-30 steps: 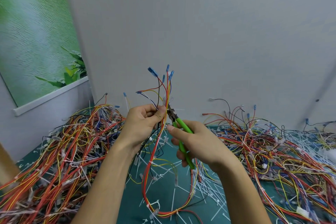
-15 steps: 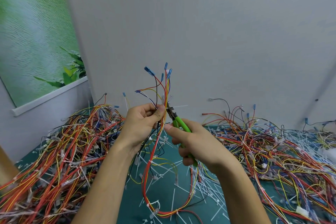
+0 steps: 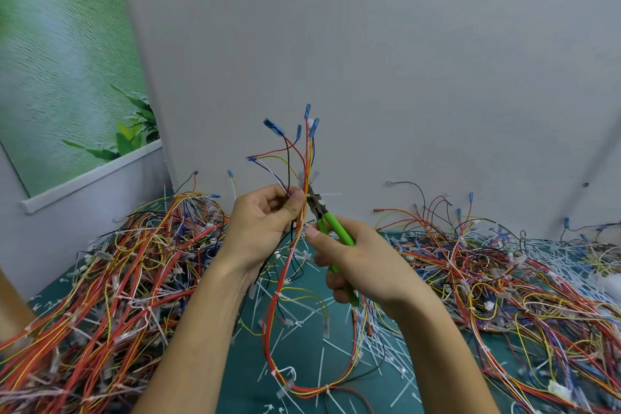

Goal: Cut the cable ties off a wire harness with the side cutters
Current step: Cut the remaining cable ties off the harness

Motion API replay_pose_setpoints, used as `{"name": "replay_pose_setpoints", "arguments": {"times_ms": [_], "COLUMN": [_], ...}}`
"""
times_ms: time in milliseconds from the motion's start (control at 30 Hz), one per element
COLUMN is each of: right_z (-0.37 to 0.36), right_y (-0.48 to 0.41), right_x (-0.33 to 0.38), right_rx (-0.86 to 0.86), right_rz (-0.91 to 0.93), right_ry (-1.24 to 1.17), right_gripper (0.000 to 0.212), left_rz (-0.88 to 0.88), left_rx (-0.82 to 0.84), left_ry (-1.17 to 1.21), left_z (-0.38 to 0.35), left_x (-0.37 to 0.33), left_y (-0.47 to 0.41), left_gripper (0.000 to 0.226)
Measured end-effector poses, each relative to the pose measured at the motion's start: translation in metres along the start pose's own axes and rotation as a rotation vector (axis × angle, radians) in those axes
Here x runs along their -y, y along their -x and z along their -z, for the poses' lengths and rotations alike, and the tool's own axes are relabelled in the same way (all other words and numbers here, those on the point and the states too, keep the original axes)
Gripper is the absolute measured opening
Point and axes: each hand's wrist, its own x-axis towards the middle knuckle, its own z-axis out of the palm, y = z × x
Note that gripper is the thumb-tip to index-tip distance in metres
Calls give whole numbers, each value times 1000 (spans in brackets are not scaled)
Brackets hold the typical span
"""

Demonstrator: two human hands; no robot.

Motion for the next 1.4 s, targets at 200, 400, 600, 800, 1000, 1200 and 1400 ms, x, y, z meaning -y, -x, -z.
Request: {"name": "replay_pose_setpoints", "arguments": {"times_ms": [200,400,600,800,1000,1200,1400], "right_z": [-3,-3,0,0,-2,1,3], "right_y": [0,-1,-1,-2,0,3,0], "right_x": [3,3,-2,-3,0,3,-4], "right_rx": [22,39,-10,-45,33,71,-24], "right_rz": [21,6,43,49,11,-20,27], "right_ry": [-5,56,55,66,80,39,100], "right_gripper": [25,30,25,24,27,26,30], "left_rz": [32,66,86,62,4,-46,-62], "left_rx": [-13,3,4,3,24,24,22], "left_ry": [30,38,91,81,37,-4,0], "left_z": [-2,-1,-3,-3,-1,0,1], "left_x": [-3,-3,-4,-5,-3,-4,-2], "left_y": [2,3,4,5,3,4,3], "left_gripper": [20,11,18,17,8,8,9]}}
